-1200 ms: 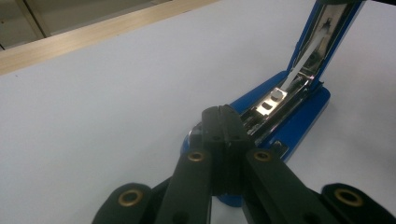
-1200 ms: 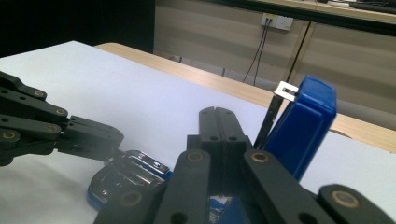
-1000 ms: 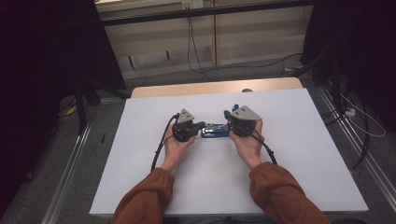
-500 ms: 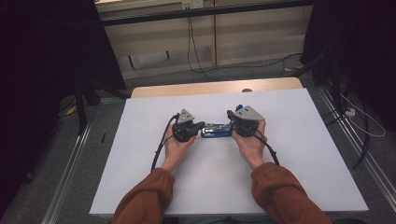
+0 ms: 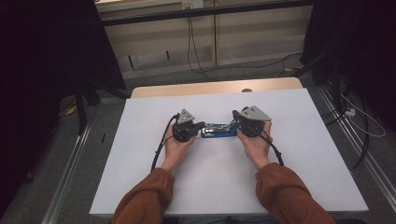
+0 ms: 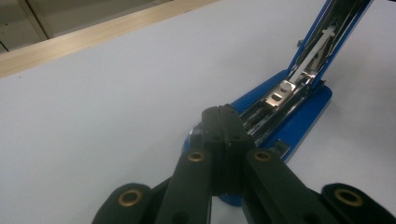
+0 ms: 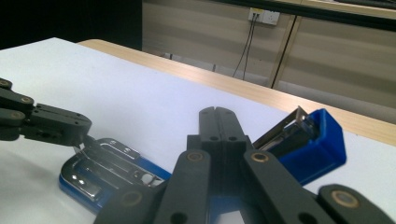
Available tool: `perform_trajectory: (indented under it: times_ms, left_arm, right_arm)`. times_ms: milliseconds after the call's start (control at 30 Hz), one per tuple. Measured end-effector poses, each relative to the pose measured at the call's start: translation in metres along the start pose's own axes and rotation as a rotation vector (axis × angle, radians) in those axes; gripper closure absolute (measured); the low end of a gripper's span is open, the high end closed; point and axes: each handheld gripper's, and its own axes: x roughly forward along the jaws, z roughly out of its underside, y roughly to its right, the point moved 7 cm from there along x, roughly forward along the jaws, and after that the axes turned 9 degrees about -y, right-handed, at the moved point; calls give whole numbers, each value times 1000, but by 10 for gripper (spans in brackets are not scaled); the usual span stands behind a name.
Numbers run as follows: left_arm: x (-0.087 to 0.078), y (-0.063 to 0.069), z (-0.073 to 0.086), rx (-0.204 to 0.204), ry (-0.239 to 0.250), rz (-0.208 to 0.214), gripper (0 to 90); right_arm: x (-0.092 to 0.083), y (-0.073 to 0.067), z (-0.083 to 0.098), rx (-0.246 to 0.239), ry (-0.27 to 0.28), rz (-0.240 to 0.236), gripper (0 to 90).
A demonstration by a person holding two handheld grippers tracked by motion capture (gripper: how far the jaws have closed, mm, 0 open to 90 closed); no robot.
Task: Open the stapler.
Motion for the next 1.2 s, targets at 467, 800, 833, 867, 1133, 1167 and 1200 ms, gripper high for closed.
perform_trajectory:
  times_ms: [467,800,833,867,1133,1167,1200]
  left_arm:
    - [0,0,0,7,-4,-5,900]
    - [0,0,0,9,-5,-6,900]
    - [0,1,0,12,-5,-7,900]
    - [0,1,0,12,-4,-7,900]
    - [0,1,0,13,-5,-8,900]
    - [0,1,0,12,-6,-8,900]
    - [0,0,0,12,-6,-8,900]
  right_arm:
    - [-2,5,4,3,-16,-14,900]
    - [-3,16,14,39,-41,-14,900]
    - [-4,17,14,38,-43,-11,900]
    - [-5,19,14,37,-43,-8,900]
    - [-7,24,17,19,-64,-13,900]
    - [-8,26,17,15,-67,-10,900]
    - [-8,27,17,14,-70,-7,900]
